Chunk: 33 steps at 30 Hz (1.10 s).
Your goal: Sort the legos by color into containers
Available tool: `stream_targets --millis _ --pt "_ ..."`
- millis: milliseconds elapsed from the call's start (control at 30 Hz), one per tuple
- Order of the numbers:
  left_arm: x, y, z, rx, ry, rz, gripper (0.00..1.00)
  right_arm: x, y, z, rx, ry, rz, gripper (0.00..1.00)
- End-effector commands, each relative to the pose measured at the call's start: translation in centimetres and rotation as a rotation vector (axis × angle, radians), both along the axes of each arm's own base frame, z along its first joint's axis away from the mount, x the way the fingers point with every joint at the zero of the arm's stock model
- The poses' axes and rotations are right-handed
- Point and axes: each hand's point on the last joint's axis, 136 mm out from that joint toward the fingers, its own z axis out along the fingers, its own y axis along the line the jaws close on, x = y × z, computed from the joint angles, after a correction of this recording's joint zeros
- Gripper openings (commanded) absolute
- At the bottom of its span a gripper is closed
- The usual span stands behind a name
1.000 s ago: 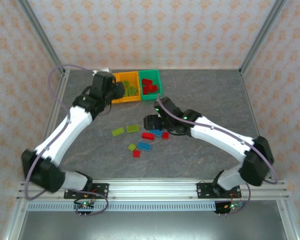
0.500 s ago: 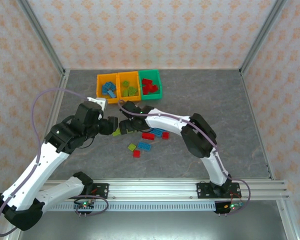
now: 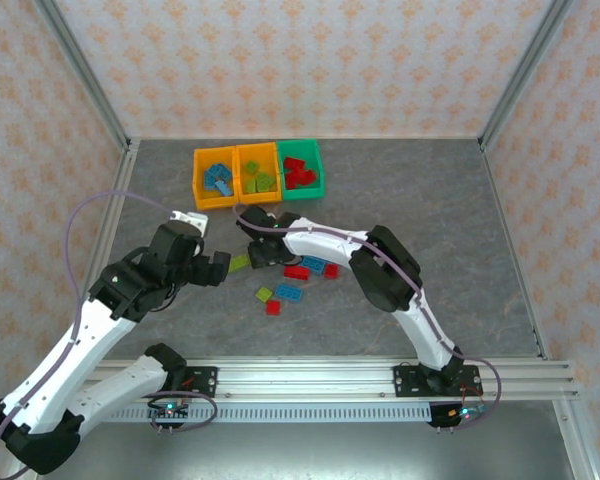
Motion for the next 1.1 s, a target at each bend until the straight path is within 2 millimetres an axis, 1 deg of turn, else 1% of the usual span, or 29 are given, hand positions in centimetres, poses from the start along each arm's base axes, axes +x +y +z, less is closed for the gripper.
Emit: stream_targets --millis 0,67,167,233,300,400,533,600,633,700,733,800,833,900,967,1067 --pt "-0.1 0.8 0.5 0.023 -0.045 0.025 1.0 1.5 -0.2 6.2 0.089 -0.154 -0.033 0.5" --pt "-0.1 1.2 0.8 0.022 -0.059 0.039 1.0 2.9 -0.4 10.1 0.145 -0.274 -0.052 0.46" --pt "-0.2 1.5 0.9 0.02 -0.072 0.054 1.0 5.2 -0.7 14.7 0.194 -0.432 -0.071 0.46" --pt "-0.2 1.7 0.8 0.016 -0.073 0.06 1.0 7.2 -0.7 16.6 0.198 -0.518 -0.081 0.45" --pt "-0.1 1.8 0.6 0.017 -0.068 0.066 1.0 9.4 -0.7 17.7 0.183 -0.586 -0.098 0.45" --pt "-0.2 2.1 0.4 0.022 -0.063 0.079 1.0 13.1 -0.5 18.2 0.165 -0.643 -0.122 0.45" --pt "-0.2 2.2 0.2 0.018 -0.061 0.089 1.0 17.4 1.0 17.5 0.134 -0.672 -0.095 0.45" --pt "-0.2 2.4 0.3 0.015 -0.066 0.094 1.0 19.1 1.7 16.9 0.103 -0.688 -0.076 0.45" --pt "-0.2 2.4 0.3 0.01 -0.068 0.096 1.0 19.9 2.0 16.2 0.081 -0.694 -0.065 0.45" --pt "-0.2 2.4 0.3 -0.002 -0.069 0.096 1.0 21.1 2.5 15.6 0.04 -0.719 -0.041 0.48" --pt "-0.1 2.4 0.3 -0.008 -0.068 0.096 1.0 21.5 2.6 15.2 0.017 -0.731 -0.029 0.53" --pt "0.0 2.3 0.2 -0.015 -0.064 0.093 1.0 22.0 3.0 15.4 0.001 -0.757 -0.009 0.69" --pt "0.0 2.3 0.1 -0.017 -0.061 0.093 1.0 22.1 3.1 15.7 -0.003 -0.769 -0.001 0.74" --pt "0.0 2.4 0.1 -0.018 -0.057 0.097 1.0 22.1 2.9 16.7 -0.009 -0.784 0.003 0.79" --pt "0.0 2.5 0.1 -0.018 -0.056 0.1 1.0 21.7 2.5 18.0 -0.008 -0.782 0.0 0.79" --pt "0.0 2.5 0.1 -0.019 -0.057 0.101 1.0 19.9 2.0 19.9 0.014 -0.742 0.017 0.78"
